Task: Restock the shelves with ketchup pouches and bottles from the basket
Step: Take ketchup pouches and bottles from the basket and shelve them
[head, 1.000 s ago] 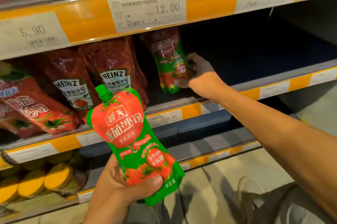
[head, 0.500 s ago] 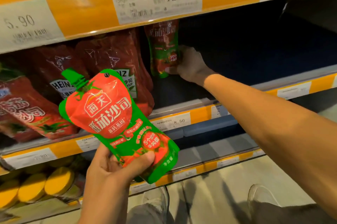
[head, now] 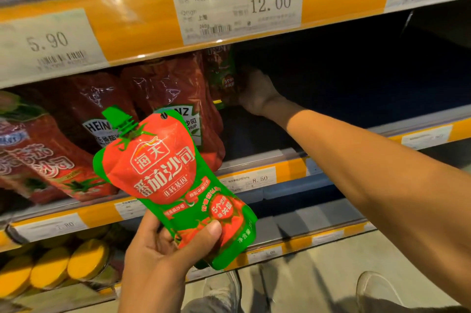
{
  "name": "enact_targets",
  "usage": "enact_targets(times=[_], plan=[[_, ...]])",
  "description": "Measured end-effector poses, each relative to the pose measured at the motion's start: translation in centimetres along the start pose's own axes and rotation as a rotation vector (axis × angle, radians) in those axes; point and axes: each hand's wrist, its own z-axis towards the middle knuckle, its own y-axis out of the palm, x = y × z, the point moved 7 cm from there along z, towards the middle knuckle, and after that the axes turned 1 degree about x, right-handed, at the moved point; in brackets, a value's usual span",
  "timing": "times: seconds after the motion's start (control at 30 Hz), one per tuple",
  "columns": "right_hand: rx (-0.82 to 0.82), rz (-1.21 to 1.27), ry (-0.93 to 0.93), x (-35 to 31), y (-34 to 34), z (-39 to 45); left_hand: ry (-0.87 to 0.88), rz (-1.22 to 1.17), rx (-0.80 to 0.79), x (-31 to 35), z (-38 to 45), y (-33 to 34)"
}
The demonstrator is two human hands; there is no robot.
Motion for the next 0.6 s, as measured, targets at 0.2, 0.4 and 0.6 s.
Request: enact_targets(times=[0.2, 0.4, 0.6], plan=[[0.271, 0.309, 0.081, 1.5, -4.9, -7.5, 0.023, -0.001, -0.016, 0.1, -0.4, 0.6], [-0.273, 0.750, 0.047, -1.3, -4.8, -18.9, 0.029, 0.020, -0.060, 0.1, -1.0, 2.7], [-0.452, 0.601, -0.006, -1.1, -4.1, -23.1, 0.036, 0.040, -0.136, 0.7, -1.5, 5.9]])
